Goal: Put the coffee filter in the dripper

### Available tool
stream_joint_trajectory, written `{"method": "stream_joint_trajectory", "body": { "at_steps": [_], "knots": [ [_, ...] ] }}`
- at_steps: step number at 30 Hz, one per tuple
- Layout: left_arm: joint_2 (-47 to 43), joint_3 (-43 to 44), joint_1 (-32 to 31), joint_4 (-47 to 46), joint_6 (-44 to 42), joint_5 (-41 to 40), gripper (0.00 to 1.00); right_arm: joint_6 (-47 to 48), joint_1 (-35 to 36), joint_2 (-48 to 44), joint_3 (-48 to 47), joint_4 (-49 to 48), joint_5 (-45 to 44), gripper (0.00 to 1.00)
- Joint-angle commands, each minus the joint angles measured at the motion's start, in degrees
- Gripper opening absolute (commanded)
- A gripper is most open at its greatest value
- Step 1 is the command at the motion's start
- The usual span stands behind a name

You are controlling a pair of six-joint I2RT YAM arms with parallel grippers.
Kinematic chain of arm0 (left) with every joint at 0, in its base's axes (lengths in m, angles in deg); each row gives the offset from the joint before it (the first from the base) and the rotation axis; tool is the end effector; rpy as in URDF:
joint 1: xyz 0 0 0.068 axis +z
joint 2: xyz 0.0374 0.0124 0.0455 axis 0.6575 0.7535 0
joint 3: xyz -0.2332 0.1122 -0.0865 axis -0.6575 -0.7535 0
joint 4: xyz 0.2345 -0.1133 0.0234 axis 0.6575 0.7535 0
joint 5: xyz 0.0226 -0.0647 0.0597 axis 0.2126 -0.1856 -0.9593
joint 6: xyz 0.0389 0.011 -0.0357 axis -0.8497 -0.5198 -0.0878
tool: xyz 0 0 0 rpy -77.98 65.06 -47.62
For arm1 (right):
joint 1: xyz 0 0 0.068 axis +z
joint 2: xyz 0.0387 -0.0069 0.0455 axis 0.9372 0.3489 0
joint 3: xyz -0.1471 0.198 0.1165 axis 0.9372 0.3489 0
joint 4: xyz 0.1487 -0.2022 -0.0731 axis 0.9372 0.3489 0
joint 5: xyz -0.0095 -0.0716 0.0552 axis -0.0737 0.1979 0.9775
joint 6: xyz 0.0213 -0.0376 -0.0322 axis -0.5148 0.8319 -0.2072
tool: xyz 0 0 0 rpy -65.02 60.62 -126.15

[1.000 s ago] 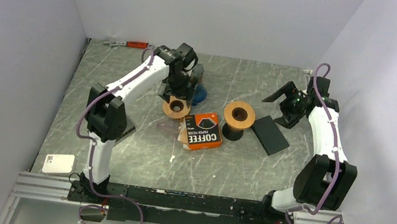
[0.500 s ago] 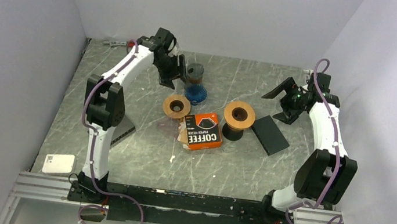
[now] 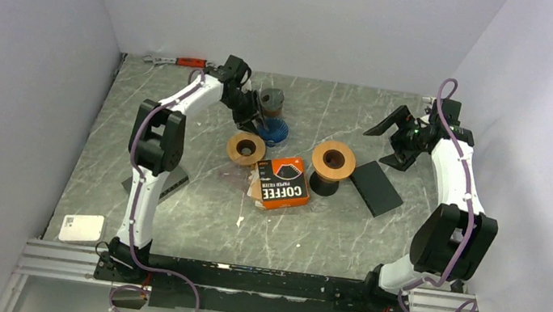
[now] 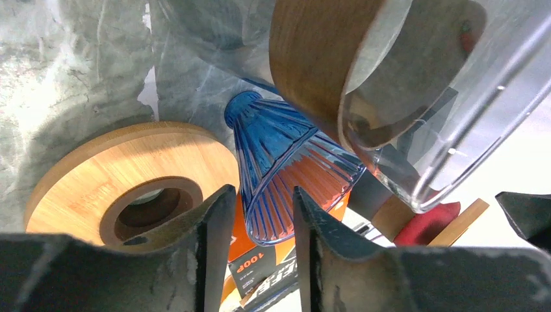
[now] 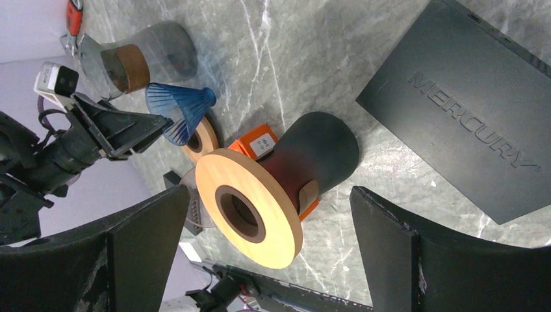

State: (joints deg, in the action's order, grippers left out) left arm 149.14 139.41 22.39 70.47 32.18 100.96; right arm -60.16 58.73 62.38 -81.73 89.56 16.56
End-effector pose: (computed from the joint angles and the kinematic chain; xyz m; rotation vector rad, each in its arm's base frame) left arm 0.4564 -0.1729 0.2020 -0.3810 2.8188 -0.9679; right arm 0.3186 -0.0442 0.2989 0.8522 2.4550 0.7817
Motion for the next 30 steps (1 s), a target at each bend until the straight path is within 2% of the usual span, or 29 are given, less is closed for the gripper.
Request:
{"method": "stream_joint_trajectory", "body": {
  "at_steps": [1,9,19,25,30],
  "knots": [
    [0.3,-0.9,-0.1,-3.1,1.2,2.5,0.41,0.5,-0.2,0.1,-2.2,-0.2,1.4,1.00],
    [-0.8,-2.1,-0.1,-1.9,-0.4,1.9,0.20,-0.2,-0.2,-0.3,-2.6,-0.1,1.3,1.00],
    [-4.7,-5.8,-0.2,-1.1,-2.0,1.8,0.00,-0.2,-0.2,-0.7,-3.0,0.4,0.7,1.00],
    [-8.1,-7.0,-0.3,0.5,-4.2,1.1,0.00,1.5,-0.2,-1.2,-5.9,1.8,-0.6,1.00],
    [-10.0,-4.7,-1.9,3.6,-6.3,0.1,0.00,4.3,0.5,-0.6,-10.9,3.7,-0.1,1.00]
  ]
}}
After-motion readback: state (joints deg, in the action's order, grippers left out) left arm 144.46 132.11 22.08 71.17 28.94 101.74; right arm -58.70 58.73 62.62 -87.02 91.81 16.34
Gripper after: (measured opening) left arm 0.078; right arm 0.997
